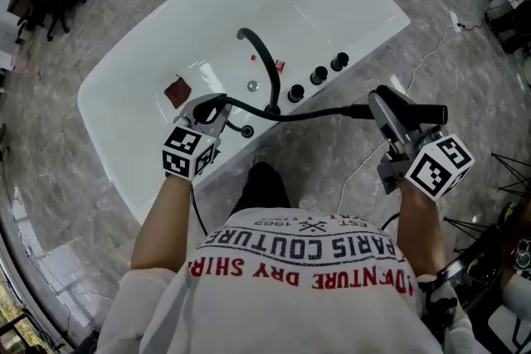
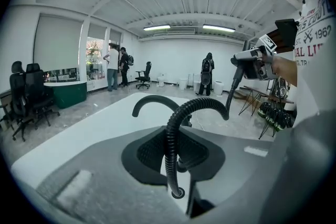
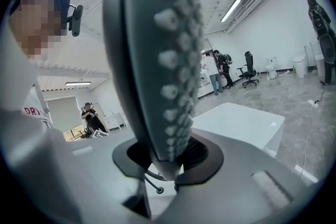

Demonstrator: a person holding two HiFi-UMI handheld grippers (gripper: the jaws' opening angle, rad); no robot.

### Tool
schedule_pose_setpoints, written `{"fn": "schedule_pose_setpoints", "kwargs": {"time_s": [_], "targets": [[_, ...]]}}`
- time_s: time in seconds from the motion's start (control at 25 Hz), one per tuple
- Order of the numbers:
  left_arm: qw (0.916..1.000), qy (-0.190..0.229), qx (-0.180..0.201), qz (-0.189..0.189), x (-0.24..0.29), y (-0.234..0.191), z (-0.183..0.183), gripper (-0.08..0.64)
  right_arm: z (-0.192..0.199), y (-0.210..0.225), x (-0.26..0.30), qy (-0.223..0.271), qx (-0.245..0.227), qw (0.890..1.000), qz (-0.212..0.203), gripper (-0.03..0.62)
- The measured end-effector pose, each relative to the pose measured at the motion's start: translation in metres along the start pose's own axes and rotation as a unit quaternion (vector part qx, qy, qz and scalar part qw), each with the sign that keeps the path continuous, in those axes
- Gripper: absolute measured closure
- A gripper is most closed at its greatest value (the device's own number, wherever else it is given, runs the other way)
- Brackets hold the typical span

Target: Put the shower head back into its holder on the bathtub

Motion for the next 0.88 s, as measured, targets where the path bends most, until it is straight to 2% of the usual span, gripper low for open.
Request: {"fn": "schedule_pose_setpoints", "kwargs": {"time_s": [0.56,0.68,0.88], "targets": [[0.9958,-0.052,-0.075,0.001,0.045,0.007,0.082,0.515,0.026,-0.001,-0.003,-0.008,0.013,1.0,-0.008,0.489],[0.9934,-0.08,-0.082,-0.003,0.062,0.008,0.108,0.514,0.032,0.0,-0.003,-0.009,0.019,1.0,-0.009,0.489],[0.987,-0.107,-0.119,-0.013,0.079,0.011,0.149,0.514,0.041,-0.002,-0.009,-0.009,0.026,1.0,-0.014,0.489]]}}
Point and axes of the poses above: the fingertips, and each gripper's own axes: x forward along the fingers, y to its right, z out of its underside, the point moved 7 cm from there along -x, backward along the fingers, and after that the axes turned 1 degree about -y, right-handed, at the moved point
